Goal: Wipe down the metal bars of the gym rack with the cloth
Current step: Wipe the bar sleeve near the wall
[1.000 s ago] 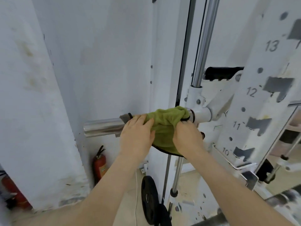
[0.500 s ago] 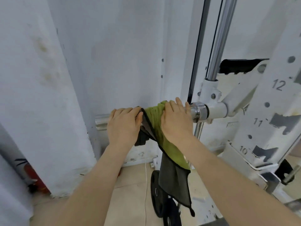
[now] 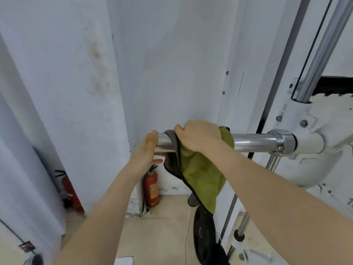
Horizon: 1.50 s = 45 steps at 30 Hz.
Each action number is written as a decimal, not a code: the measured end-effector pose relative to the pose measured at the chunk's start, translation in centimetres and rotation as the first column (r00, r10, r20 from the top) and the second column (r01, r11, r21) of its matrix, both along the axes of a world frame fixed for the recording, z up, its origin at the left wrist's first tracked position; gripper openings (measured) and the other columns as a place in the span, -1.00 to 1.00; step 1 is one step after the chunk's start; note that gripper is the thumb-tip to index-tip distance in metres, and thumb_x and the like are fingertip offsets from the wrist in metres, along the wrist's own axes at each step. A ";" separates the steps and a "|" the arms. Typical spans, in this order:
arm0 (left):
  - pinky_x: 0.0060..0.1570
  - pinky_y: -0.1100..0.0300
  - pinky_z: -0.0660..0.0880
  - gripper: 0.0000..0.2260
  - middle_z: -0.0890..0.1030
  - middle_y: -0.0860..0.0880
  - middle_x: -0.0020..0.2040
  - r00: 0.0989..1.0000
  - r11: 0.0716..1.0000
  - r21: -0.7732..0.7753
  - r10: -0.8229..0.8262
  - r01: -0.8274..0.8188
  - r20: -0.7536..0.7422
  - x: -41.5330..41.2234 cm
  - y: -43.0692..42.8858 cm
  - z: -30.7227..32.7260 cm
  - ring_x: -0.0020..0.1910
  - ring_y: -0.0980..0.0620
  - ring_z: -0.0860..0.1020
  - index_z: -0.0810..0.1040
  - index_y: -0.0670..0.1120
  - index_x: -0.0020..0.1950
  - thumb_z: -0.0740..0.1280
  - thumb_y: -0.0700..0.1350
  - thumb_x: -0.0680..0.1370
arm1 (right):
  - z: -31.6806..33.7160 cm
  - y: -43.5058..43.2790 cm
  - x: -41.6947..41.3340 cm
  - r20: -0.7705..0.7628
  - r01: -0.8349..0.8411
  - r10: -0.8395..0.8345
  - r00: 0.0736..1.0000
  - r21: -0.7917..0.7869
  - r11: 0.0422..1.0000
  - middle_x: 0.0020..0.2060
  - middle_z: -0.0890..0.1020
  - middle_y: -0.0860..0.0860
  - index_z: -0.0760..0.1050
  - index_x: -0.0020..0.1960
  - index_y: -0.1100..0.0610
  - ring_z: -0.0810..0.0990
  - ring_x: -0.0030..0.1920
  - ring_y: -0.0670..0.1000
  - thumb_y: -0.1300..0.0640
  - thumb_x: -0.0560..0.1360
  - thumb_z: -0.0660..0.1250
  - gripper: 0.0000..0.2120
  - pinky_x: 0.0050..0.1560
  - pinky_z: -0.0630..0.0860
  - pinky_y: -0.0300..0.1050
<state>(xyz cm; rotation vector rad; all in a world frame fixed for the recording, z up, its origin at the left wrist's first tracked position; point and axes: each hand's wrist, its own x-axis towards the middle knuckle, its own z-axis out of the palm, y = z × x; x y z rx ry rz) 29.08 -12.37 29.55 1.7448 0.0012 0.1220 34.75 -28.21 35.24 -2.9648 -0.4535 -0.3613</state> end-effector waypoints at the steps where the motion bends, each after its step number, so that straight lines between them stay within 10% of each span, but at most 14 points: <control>1: 0.14 0.01 0.55 -0.52 0.58 -0.03 0.18 1.000 1.000 -0.001 -0.016 0.016 0.013 0.0 0.2 -0.5 0.07 0.02 0.61 0.40 0.03 0.36 0.02 0.27 0.60 | 0.7 0.2 0.8 -0.140 0.009 -0.009 0.990 -0.001 1.000 0.02 0.60 0.08 0.52 -0.02 0.11 0.53 -0.05 0.14 -0.16 0.59 -0.08 -0.51 -0.14 0.35 -0.06; 4: 0.00 0.08 0.56 -0.67 0.55 0.03 0.09 0.978 0.997 0.044 0.052 -0.062 0.202 0.5 0.0 -1.0 -0.01 0.04 0.56 0.42 0.06 0.26 0.04 0.16 0.64 | 1.9 0.6 1.3 -0.304 -0.040 0.028 0.952 -0.034 0.999 0.22 0.55 0.08 0.49 0.22 0.06 0.49 0.09 0.13 -0.20 0.60 -0.12 -0.47 0.13 0.39 0.02; 8: -0.19 0.06 0.43 -0.73 0.51 0.04 -0.24 0.919 0.937 0.214 0.193 -0.278 0.345 1.4 -0.7 -0.7 -0.25 0.02 0.49 0.41 -0.04 -0.07 0.02 0.04 0.67 | -0.9 1.5 -1.7 0.164 -0.231 0.256 0.953 -0.152 0.961 -0.15 0.58 0.01 0.42 -0.03 0.03 0.52 -0.14 0.11 -0.09 0.65 -0.15 -0.60 0.00 0.43 0.07; 14: -0.52 0.26 0.28 -0.67 0.42 -0.06 -0.36 0.974 0.957 0.273 0.144 -0.093 -0.175 3.3 0.1 2.7 -0.51 0.02 0.37 0.37 -0.12 -0.20 -0.04 0.00 0.61 | -4.4 0.7 -2.9 0.428 -0.254 0.348 0.834 -0.263 0.931 0.07 0.58 0.06 0.41 0.32 0.17 0.53 0.03 0.12 -0.10 0.52 0.17 -0.51 0.09 0.39 0.09; 17: -0.53 0.29 0.24 -0.69 0.37 -0.07 -0.35 0.955 0.949 0.309 0.139 -0.054 -0.261 3.1 0.1 3.3 -0.51 0.04 0.34 0.34 -0.10 -0.15 -0.03 0.06 0.59 | -3.4 -2.2 -2.5 0.323 -0.179 0.289 0.901 -0.330 0.927 0.08 0.56 0.05 0.35 0.34 0.09 0.53 0.05 0.14 0.07 0.38 0.33 -0.46 0.06 0.38 0.07; 20: -0.11 0.06 0.53 -0.56 0.42 -0.04 -0.29 0.989 0.940 0.315 0.148 -0.130 -0.032 2.1 0.1 1.8 -0.30 -0.01 0.45 0.40 -0.13 -0.08 -0.04 0.19 0.62 | -0.9 -4.7 -1.6 0.062 -0.068 0.086 0.994 -0.255 0.965 -0.16 0.56 -0.07 0.41 0.08 -0.02 0.56 -0.13 0.04 -0.05 0.29 0.39 -0.61 -0.09 0.45 -0.05; 26: 0.16 0.06 0.51 -0.81 0.52 -0.05 0.16 0.968 0.984 0.125 -0.154 0.131 0.196 0.7 2.4 -0.5 0.08 -0.05 0.53 0.48 0.16 0.22 0.16 0.05 0.65 | 2.8 -5.5 1.0 -0.477 -0.112 -0.016 0.879 -0.239 0.965 -0.15 0.63 0.04 0.57 0.00 0.12 0.62 -0.16 0.03 -0.01 0.23 0.54 -0.59 -0.06 0.62 0.02; 31: -0.09 0.03 0.49 -0.78 0.51 0.05 -0.16 0.956 0.959 0.247 0.062 -0.136 0.285 0.9 0.3 -1.1 -0.19 -0.01 0.53 0.42 0.17 0.18 0.06 0.16 0.64 | -1.0 -5.9 -0.2 0.004 -0.025 0.027 1.000 -0.253 0.967 -0.18 0.56 -0.07 0.42 0.05 -0.03 0.58 -0.14 0.04 -0.02 0.26 0.45 -0.60 -0.13 0.46 -0.09; 35: -0.23 0.10 0.39 -0.62 0.40 0.00 -0.29 0.973 0.907 0.362 0.230 -0.216 0.003 2.1 -0.5 1.5 -0.31 -0.03 0.42 0.37 -0.12 -0.05 -0.01 0.17 0.60 | -5.3 -6.7 -1.2 0.528 0.068 0.029 0.849 -0.164 0.984 -0.18 0.59 -0.03 0.47 0.04 0.03 0.57 -0.16 0.06 0.09 0.23 0.52 -0.58 0.02 0.40 -0.01; 38: -0.38 0.19 0.44 -0.63 0.40 -0.04 -0.28 0.983 0.987 0.140 0.098 -0.076 -0.155 1.5 0.1 2.6 -0.42 0.05 0.39 0.45 -0.07 -0.02 0.09 0.21 0.59 | -4.8 -7.1 -1.6 0.463 0.029 0.064 0.884 -0.191 0.981 -0.09 0.59 -0.01 0.44 0.11 0.04 0.56 -0.07 0.07 0.07 0.31 0.48 -0.58 0.09 0.39 0.03; 41: -0.21 0.13 0.52 -0.71 0.52 -0.04 -0.12 0.993 0.996 0.017 0.090 -0.092 0.078 0.1 -0.3 0.9 -0.34 0.05 0.51 0.50 -0.01 0.15 0.16 0.15 0.62 | -3.2 -10.1 -1.9 0.317 0.059 0.009 0.948 -0.203 0.977 -0.04 0.57 -0.02 0.40 0.14 0.03 0.54 0.01 0.08 0.01 0.35 0.42 -0.60 0.16 0.34 0.05; 45: 0.10 0.14 0.41 -0.77 0.54 0.05 0.16 0.921 0.878 0.388 0.133 -0.281 0.366 -0.9 -0.4 0.0 0.07 0.02 0.53 0.47 0.07 0.25 0.22 -0.11 0.61 | -2.3 -14.8 -2.2 0.292 0.180 -0.111 0.950 -0.220 0.959 -0.07 0.57 -0.01 0.39 0.07 0.05 0.55 0.01 0.09 0.06 0.34 0.41 -0.65 0.21 0.32 0.02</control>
